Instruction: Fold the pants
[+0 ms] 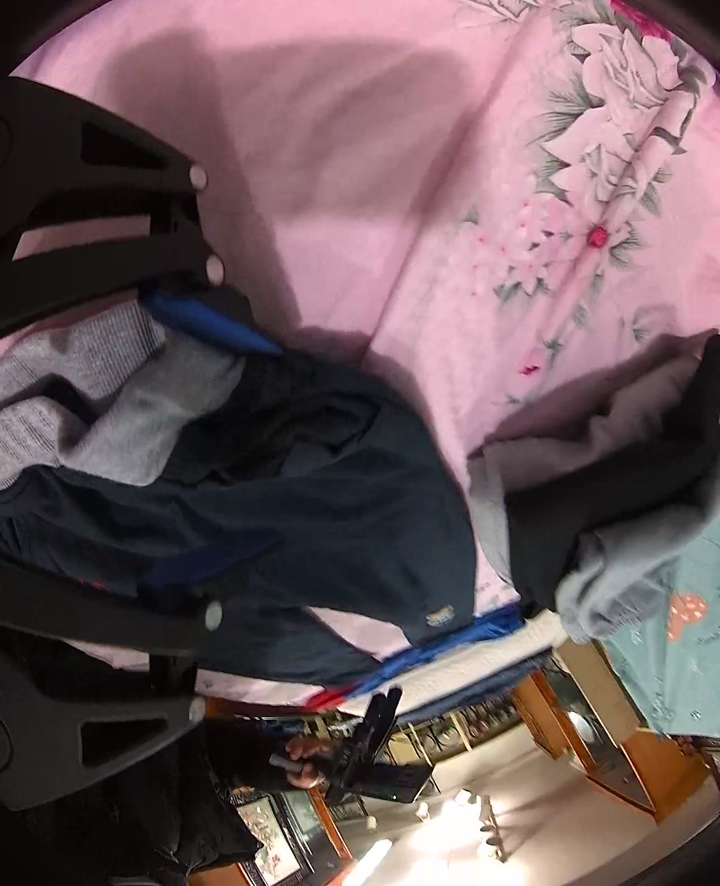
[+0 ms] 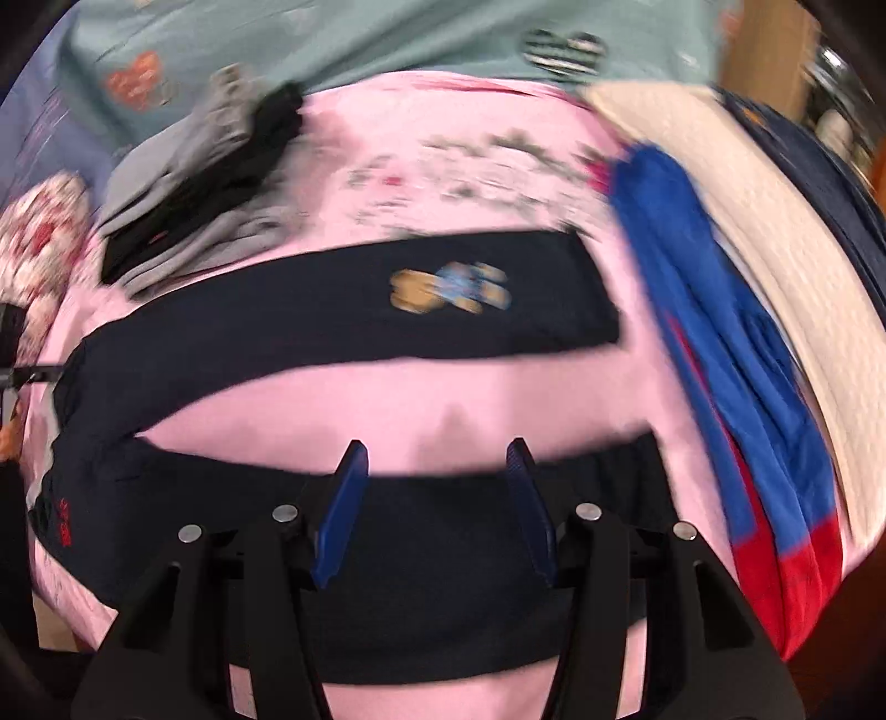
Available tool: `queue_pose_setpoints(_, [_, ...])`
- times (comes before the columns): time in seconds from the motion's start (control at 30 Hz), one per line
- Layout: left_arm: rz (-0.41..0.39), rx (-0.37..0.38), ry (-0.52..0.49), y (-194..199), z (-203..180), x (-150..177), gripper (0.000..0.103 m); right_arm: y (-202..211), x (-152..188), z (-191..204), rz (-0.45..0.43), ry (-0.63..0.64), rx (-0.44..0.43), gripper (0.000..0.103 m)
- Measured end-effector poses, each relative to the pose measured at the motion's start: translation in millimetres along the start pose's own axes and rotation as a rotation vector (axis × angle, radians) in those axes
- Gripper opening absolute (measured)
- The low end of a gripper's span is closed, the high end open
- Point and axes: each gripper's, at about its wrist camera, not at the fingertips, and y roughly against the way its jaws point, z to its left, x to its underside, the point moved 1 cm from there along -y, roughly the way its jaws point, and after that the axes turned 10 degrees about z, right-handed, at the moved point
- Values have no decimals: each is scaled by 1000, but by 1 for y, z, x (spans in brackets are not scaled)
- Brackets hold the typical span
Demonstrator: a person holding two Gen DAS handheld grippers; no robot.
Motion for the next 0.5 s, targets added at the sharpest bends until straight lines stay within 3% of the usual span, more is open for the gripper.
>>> queue_pose_setpoints(0.03, [-9,3,2,0,0,0,23,-7,-18,28,-3,112,-69,54])
queue_pose_setpoints(0.13, [-1,-46,33,-5,3,-1,19,-29,-60,100,9,421,-245,54])
queue_pose_setpoints(0.23, [12,-81,42,-9,4,-1,20,-57,-100,162,84,615,-392,54])
queue_pose_setpoints(0.3, [23,-79,42,-8,6,-1,23,-73,-119,194,115,712,-388,54])
queue_pose_setpoints(0.4, [53,-81,51,-10,11,2,38,-101,-136,241,207,885,-370,54])
queue_pose_setpoints(0.5, [77,-80,31,-13,9,-4,43,-108,-138,263,208,978,-358,54])
